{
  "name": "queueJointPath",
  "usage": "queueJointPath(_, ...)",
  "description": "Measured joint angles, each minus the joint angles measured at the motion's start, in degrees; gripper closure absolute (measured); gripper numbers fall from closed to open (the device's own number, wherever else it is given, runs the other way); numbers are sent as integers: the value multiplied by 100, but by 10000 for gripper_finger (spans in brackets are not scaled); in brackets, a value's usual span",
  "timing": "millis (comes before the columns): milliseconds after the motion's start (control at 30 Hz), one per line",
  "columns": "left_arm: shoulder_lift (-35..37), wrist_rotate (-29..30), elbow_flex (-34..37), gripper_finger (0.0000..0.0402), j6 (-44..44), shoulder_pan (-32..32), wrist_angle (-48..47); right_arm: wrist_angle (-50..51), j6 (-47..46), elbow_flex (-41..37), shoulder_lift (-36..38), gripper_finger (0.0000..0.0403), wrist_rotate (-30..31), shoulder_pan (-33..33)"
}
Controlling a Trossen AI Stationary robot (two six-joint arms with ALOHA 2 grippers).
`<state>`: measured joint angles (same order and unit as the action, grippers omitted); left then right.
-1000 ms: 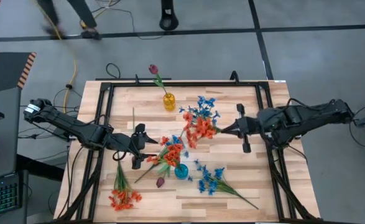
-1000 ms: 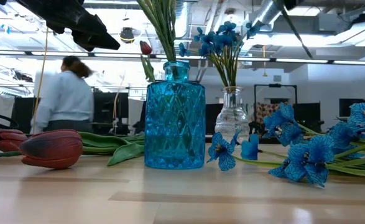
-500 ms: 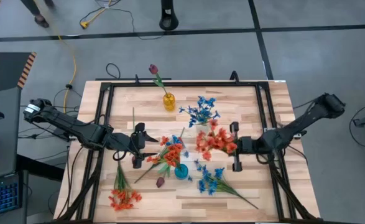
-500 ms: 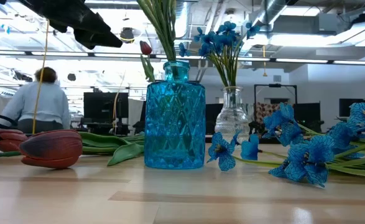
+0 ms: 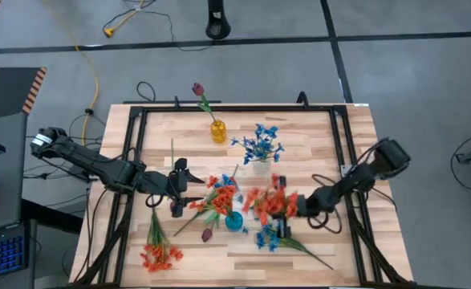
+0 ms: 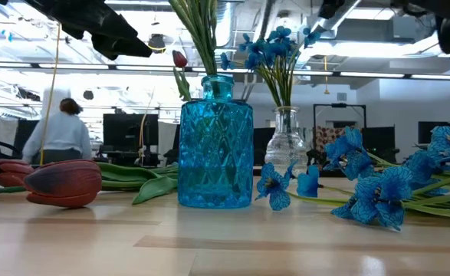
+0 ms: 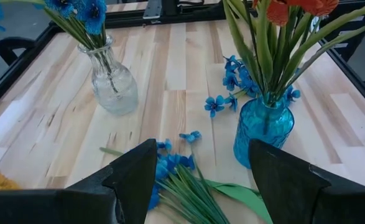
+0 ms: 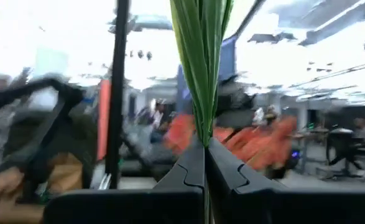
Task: Sort flowers into vase by color
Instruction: Put the right orange flowers into the blue vase
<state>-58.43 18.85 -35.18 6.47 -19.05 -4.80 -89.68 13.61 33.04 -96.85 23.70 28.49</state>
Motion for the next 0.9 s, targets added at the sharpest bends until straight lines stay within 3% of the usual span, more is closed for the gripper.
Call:
queueJointPath(367,-2,-6,0,159,-84,-2,132,-10,86,1293,-1205,376,-115,11)
queueJointPath(533,-2,-15,0,159,-86,-2,140,-12,128,1337,-1308,376,-60,95)
queueJointPath(900,-2,-15,0,159,-88,-2,181,44,633,1335,-1308,376,717,385)
